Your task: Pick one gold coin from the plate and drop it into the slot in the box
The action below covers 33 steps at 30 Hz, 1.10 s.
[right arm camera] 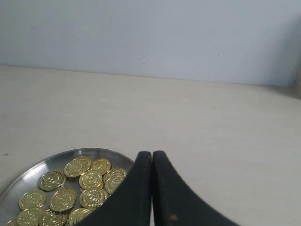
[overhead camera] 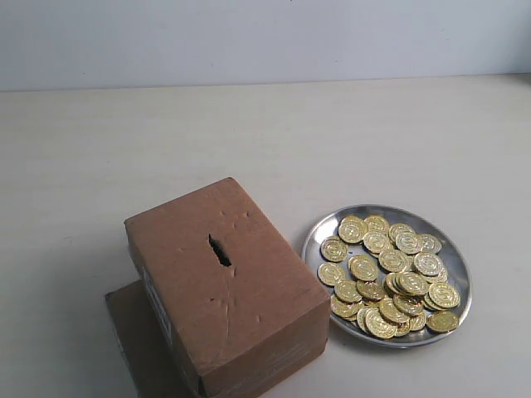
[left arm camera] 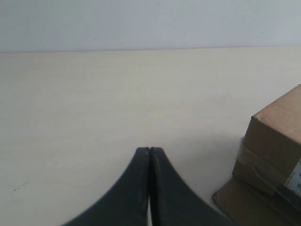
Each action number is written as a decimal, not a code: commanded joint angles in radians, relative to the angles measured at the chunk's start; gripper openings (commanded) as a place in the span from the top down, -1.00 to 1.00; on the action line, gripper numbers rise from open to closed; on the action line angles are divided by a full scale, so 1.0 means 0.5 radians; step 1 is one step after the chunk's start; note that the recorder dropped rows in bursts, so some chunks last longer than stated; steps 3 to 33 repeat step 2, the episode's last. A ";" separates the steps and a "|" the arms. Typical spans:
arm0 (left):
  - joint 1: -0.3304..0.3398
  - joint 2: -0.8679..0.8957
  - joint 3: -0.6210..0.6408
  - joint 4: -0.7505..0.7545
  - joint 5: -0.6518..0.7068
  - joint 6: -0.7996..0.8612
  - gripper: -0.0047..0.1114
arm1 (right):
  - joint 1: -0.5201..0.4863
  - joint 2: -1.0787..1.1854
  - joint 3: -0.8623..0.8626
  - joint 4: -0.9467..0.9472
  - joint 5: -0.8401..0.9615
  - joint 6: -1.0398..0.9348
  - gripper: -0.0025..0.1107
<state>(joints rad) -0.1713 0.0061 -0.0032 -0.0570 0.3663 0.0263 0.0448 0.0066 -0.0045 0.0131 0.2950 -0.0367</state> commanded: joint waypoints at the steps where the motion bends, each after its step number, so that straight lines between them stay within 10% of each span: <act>1: 0.002 -0.012 0.006 0.004 -0.023 -0.007 0.92 | -0.008 -0.013 0.009 0.002 -0.024 -0.004 0.96; 33: 0.002 -0.012 0.006 0.004 -0.023 -0.007 0.92 | -0.008 -0.013 0.009 0.002 -0.024 -0.004 0.96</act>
